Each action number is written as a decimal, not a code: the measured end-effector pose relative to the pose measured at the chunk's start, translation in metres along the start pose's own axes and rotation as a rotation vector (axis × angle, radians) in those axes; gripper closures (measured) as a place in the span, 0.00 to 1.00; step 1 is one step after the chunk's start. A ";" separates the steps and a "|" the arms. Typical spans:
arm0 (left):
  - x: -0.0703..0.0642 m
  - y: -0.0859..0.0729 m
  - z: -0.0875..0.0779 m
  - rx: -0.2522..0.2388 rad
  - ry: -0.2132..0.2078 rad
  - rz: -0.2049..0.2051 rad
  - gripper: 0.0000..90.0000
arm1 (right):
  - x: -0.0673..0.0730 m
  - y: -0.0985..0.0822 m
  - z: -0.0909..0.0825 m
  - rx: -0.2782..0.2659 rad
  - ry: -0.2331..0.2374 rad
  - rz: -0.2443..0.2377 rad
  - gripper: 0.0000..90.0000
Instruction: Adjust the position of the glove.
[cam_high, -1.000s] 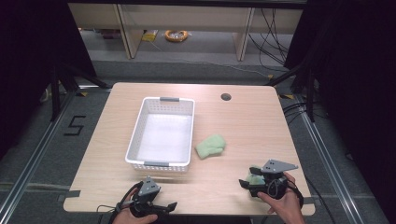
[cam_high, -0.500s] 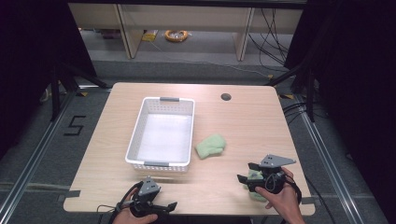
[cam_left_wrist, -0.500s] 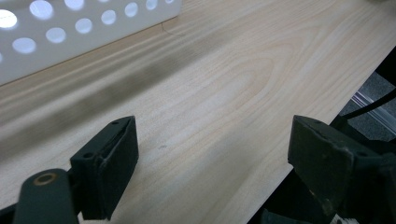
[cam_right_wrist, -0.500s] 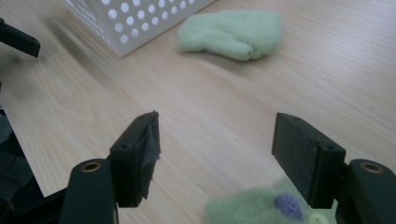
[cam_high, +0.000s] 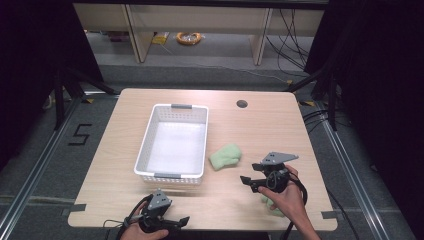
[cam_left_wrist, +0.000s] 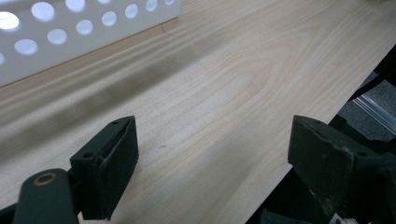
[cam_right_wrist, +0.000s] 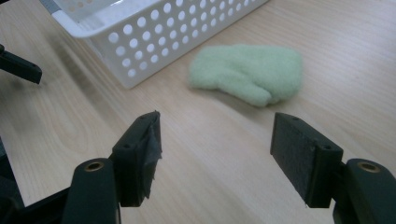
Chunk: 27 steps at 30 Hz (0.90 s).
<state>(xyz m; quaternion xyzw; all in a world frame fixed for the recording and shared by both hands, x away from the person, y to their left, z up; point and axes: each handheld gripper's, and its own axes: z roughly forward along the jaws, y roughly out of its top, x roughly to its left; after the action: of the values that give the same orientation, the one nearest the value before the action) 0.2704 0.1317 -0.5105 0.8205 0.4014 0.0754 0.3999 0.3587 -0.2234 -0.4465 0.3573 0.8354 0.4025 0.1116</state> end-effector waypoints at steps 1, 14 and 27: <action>0.000 0.000 0.000 0.001 0.000 0.000 0.18 | 0.000 0.003 0.003 -0.005 0.000 -0.008 0.40; 0.001 0.000 0.000 -0.003 0.002 -0.002 0.18 | -0.014 0.042 0.044 0.071 -0.005 -0.028 0.52; 0.001 0.001 -0.002 0.016 0.002 0.006 0.18 | -0.022 0.062 0.086 0.130 -0.027 0.012 0.64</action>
<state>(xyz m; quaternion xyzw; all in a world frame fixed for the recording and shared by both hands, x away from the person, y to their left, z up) 0.2709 0.1333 -0.5093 0.8246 0.4002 0.0743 0.3928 0.4467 -0.1613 -0.4578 0.3745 0.8559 0.3432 0.0971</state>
